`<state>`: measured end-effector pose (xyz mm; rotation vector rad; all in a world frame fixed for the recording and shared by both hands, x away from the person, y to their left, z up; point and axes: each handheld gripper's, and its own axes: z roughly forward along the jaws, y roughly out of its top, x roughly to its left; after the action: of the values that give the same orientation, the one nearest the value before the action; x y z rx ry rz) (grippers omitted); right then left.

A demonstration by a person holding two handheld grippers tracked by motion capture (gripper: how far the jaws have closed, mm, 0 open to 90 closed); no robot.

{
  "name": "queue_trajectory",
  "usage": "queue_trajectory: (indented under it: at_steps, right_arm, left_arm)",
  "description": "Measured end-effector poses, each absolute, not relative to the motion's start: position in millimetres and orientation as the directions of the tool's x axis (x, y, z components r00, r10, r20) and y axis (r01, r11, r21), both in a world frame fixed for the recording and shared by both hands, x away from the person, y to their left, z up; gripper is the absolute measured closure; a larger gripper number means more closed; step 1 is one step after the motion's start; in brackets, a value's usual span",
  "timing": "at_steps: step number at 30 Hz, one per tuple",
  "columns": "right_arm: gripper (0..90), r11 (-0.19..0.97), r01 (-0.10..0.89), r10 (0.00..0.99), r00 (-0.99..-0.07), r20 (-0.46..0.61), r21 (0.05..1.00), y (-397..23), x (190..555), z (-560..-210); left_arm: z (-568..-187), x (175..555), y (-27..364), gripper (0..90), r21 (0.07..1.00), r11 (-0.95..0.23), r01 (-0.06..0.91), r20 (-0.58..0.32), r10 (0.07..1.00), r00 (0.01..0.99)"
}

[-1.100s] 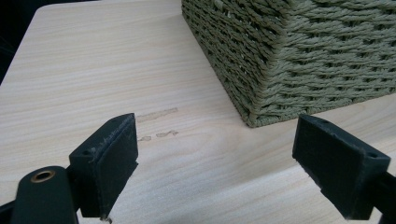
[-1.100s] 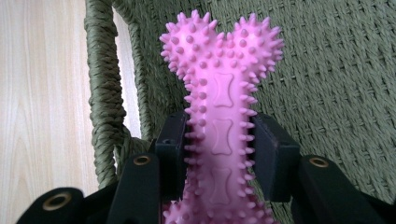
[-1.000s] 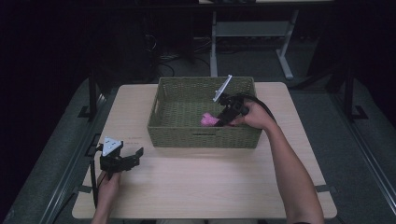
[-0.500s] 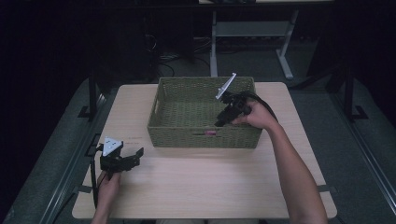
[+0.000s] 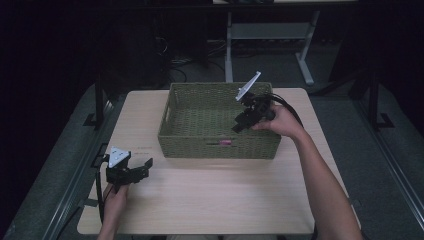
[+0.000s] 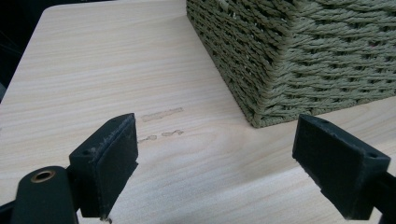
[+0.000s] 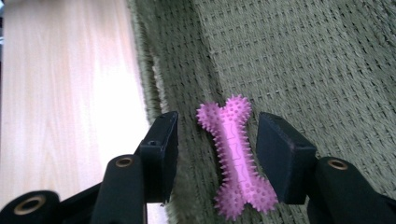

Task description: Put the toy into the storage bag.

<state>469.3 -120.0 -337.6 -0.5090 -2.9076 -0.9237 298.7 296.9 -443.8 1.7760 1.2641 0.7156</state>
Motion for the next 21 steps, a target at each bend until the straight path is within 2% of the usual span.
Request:
queue_trajectory:
  at_steps: [6,21]
  right_arm:
    - [42.5,0.758,0.323,0.301,-0.944,0.136,0.567,-124.4,462.9,-328.4]
    - [36.0,0.753,0.32,0.307,-0.944,0.123,0.575,-133.6,446.7,-316.6]
  left_arm:
    - [-443.6,298.7,296.5,13.7,0.867,-0.155,0.473,-0.012,0.943,0.331]
    - [-443.6,298.6,296.4,13.7,0.866,-0.159,0.474,-0.008,0.943,0.331]
